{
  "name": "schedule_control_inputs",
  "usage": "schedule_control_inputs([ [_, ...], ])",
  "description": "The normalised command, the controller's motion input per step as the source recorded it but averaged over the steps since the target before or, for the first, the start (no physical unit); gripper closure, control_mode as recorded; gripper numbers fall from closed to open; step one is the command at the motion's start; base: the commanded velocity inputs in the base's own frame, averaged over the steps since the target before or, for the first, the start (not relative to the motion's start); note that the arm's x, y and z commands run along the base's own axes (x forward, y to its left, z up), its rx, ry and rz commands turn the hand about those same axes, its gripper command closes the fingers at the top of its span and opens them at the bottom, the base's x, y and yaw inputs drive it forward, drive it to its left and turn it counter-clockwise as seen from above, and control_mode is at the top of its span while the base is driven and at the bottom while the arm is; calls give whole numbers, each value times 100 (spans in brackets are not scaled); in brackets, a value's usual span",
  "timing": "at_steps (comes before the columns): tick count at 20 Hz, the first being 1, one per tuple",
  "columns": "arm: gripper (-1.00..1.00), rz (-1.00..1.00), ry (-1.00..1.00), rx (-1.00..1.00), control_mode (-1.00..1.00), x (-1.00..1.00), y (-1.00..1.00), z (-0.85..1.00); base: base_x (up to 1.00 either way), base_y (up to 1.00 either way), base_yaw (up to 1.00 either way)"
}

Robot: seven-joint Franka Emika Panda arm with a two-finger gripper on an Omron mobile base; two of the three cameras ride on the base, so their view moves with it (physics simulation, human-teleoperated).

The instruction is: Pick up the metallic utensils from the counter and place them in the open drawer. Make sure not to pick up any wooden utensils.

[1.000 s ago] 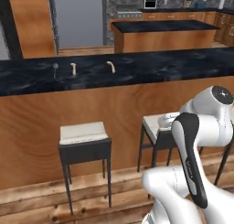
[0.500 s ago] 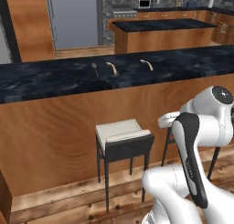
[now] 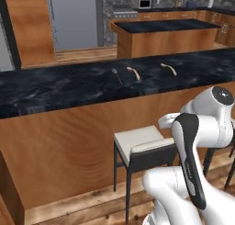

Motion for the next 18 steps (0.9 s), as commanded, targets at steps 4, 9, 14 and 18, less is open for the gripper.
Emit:
schedule_control_inputs([
  [4, -100, 0, 0, 0, 100, 0, 0, 0, 72, 0, 6],
  [9, -100, 0, 0, 0, 100, 0, 0, 0, 93, 0, 10],
  [14, -100, 0, 0, 0, 100, 0, 0, 0, 78, 0, 7],
  [18, -100, 0, 0, 0, 100, 0, 0, 0, 23, -1, 0],
])
